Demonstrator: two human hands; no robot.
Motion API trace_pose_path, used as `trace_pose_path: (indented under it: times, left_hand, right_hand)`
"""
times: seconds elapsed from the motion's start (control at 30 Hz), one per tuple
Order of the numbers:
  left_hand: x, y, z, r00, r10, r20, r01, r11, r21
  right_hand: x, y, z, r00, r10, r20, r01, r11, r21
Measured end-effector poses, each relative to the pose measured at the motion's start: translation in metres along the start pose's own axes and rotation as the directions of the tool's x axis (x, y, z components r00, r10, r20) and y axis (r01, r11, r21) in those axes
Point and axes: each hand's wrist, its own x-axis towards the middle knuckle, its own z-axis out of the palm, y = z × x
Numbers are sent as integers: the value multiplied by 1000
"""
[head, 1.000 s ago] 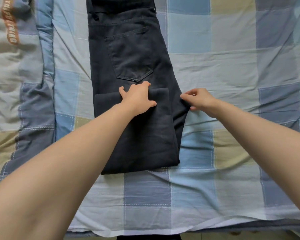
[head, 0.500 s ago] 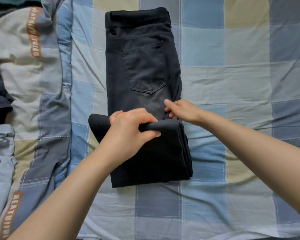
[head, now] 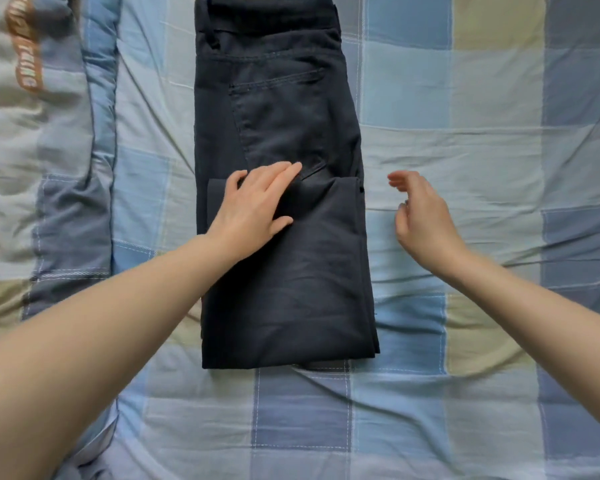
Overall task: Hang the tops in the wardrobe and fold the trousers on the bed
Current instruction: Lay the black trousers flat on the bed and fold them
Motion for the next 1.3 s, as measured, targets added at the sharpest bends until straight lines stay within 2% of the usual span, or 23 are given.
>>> trace_pose_path:
  times: [0.03, 0.07, 0.1, 0.13, 0.2, 0.27, 0.33, 0.5, 0.6, 0.67, 0.77, 0.93, 1.03, 1.1, 1.2, 1.23, 1.3]
  left_hand:
    - [-12, -9, -3, 1000, 10, -20, -10, 1000, 2]
    - [-25, -20, -5, 999, 34, -21, -33, 999, 35]
    - [-38, -31, -8, 998, 67, -1, -66, 995, 73]
    - [-48, -41, -12, 993, 110, 36, -113, 988, 105]
    - [-55, -61, -25, 966, 227, 124, -248, 949, 193]
    - [-54, -81, -34, 909, 351, 223, -411, 840, 355]
    - [-53, -95, -38, 859, 411, 306, -512, 720, 468]
    - [-49, -95, -15, 745, 547, 383, -661, 523, 539]
    - [-48, -99, -7, 748, 541, 384, -655, 508, 559]
    - [-50, -102, -4, 769, 523, 368, -630, 525, 572]
    - [-59, -96, 1, 820, 469, 328, -570, 609, 552]
    - [-74, -81, -1, 892, 360, 273, -450, 770, 453]
    - [-84, -66, -12, 909, 306, 283, -400, 832, 384]
    - [-98, -54, -16, 898, 331, 289, -421, 834, 355]
    - [-132, -29, -22, 836, 444, 323, -536, 789, 301]
    - [-146, -21, -22, 805, 491, 332, -582, 763, 283]
    - [-172, 0, -25, 770, 513, 379, -610, 765, 207]
  right_hand:
    - [-8, 3, -1, 980, -200, -20, 190, 954, -232]
    - [-16, 4, 1, 923, -383, 39, 361, 828, -429]
    - [-22, 4, 4, 841, -519, 150, 501, 645, -577]
    - [-24, 3, 8, 770, -587, 248, 574, 470, -670]
    - [-15, 0, 12, 692, -651, 311, 578, 242, -779]
    - [4, -6, 18, 640, -705, 305, 542, 133, -830]
    - [20, -10, 21, 600, -731, 324, 535, 66, -842]
    - [30, 6, 25, 523, -694, 495, 628, -79, -774]
    - [36, 17, 26, 522, -674, 523, 679, -42, -733]
    - [34, 18, 33, 550, -669, 500, 694, 33, -719]
    - [27, 18, 42, 610, -646, 460, 699, 165, -696]
    - [23, 12, 28, 629, -604, 489, 729, 239, -641]
    - [5, 4, 23, 654, -584, 481, 727, 310, -613]
    - [-15, 4, 23, 639, -591, 492, 750, 334, -571]
    - [-56, -2, 21, 582, -587, 563, 812, 380, -443]
    - [-71, -3, 22, 558, -582, 592, 830, 411, -378]
    - [-107, -9, 17, 500, -532, 683, 820, 546, -175]
